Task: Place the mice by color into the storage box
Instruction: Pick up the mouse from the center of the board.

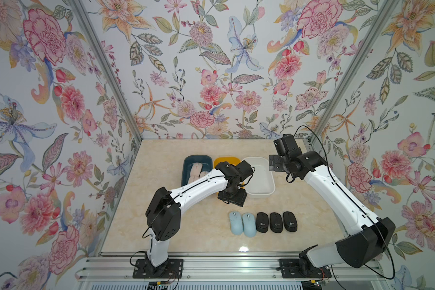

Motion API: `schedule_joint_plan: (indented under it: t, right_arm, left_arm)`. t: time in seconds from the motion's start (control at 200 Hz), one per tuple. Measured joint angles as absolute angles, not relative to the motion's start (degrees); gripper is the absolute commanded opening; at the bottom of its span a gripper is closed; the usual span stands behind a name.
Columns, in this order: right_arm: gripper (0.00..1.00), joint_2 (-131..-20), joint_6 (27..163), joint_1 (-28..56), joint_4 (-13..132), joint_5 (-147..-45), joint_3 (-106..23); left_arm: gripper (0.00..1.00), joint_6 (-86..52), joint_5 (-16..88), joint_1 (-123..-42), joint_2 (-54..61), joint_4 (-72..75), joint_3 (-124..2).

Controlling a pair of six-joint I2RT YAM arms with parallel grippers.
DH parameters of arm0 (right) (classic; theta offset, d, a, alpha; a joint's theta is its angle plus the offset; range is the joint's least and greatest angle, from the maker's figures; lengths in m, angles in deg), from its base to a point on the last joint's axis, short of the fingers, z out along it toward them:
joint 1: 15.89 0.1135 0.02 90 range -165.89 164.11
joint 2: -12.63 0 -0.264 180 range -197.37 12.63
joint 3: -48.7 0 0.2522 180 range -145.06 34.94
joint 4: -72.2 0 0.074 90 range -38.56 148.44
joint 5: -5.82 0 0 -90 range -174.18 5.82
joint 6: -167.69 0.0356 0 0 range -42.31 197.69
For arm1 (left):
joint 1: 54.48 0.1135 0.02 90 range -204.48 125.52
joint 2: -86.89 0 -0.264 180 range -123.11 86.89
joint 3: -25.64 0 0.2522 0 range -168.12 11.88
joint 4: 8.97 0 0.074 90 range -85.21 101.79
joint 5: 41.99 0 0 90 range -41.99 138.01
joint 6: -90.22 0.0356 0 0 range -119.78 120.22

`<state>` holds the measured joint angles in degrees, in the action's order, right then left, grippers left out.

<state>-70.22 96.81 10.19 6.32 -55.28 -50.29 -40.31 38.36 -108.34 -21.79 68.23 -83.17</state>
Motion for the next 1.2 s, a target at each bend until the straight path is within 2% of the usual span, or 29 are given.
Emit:
schedule_joint_plan:
  t: [0.185, 0.385, 0.655, 1.2]
  right_arm:
    - [0.97, -63.8, 97.5, 10.2, 6.6, -54.6, -44.7]
    - [0.98, -57.7, 97.5, 10.2, 6.4, -54.6, -41.5]
    - [0.98, -52.7, 97.4, 10.2, 5.6, -54.6, -36.2]
    - [0.98, -51.7, 97.4, 10.2, 5.5, -55.0, -35.5]
  left_arm:
    - [0.74, -49.2, 39.9, -114.9, -19.4, 65.3, -75.4]
    - [0.74, -56.3, 40.7, -118.3, -19.2, 61.6, -73.0]
    - [0.74, -60.5, 41.0, -119.2, -23.9, 58.9, -73.5]
    - [0.74, -61.8, 41.4, -118.3, -26.2, 58.0, -73.1]
